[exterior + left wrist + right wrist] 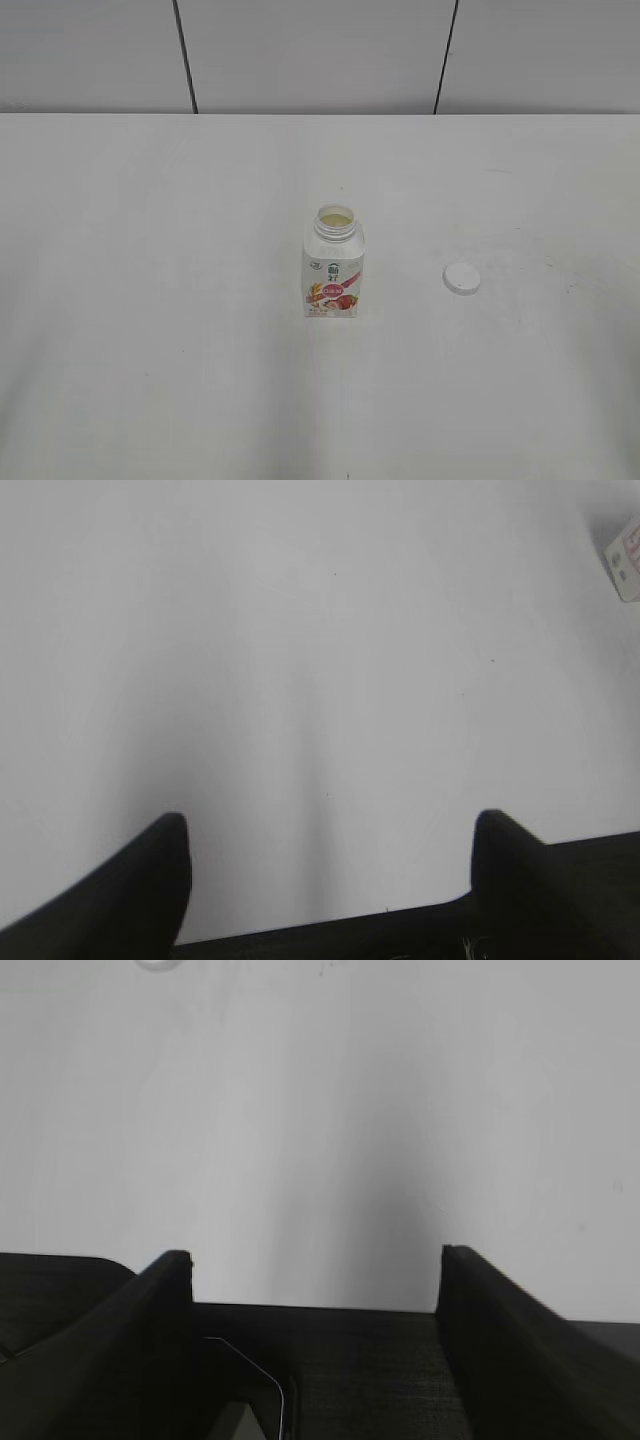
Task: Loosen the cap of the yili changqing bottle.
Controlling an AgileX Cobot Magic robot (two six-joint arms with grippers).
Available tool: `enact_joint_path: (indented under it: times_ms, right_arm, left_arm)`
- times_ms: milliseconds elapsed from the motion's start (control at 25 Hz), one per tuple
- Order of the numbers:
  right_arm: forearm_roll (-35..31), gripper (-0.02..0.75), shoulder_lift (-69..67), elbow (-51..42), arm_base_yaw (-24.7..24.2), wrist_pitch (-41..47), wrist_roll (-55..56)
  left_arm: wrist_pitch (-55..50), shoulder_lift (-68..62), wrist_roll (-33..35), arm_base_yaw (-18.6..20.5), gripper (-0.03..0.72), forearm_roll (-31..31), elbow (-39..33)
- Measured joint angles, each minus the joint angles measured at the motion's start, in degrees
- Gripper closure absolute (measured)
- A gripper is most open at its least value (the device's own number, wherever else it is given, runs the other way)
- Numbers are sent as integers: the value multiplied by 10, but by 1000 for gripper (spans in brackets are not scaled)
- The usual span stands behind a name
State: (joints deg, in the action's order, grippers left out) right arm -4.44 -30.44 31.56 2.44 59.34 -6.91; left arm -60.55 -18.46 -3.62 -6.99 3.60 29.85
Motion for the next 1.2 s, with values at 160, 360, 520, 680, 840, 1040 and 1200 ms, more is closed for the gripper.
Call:
enact_joint_path:
  times_ms: [160, 360, 520, 680, 840, 1040, 1200]
  right_arm:
    - [1, 146, 32, -13, 0, 22, 0]
    - [2, 146, 84, -20, 0, 27, 0]
    - [3, 146, 136, -20, 0, 27, 0]
    - [3, 146, 189, -20, 0, 28, 0]
    - [4, 146, 241, -20, 0, 28, 0]
    - [5, 146, 290, -20, 0, 29, 0]
    - [6, 146, 309, -20, 0, 29, 0]
  left_arm:
    - [0, 26, 0, 0, 160, 0, 0]
    - [0, 69, 0, 0, 162, 0, 0]
    - [0, 104, 0, 0, 163, 0, 0]
    - [0, 127, 0, 0, 164, 0, -1]
    - [0, 134, 0, 0, 164, -1, -2]
    - [0, 149, 0, 0, 164, -1, -2]
    - [1, 184, 0, 0, 165, -2, -2]
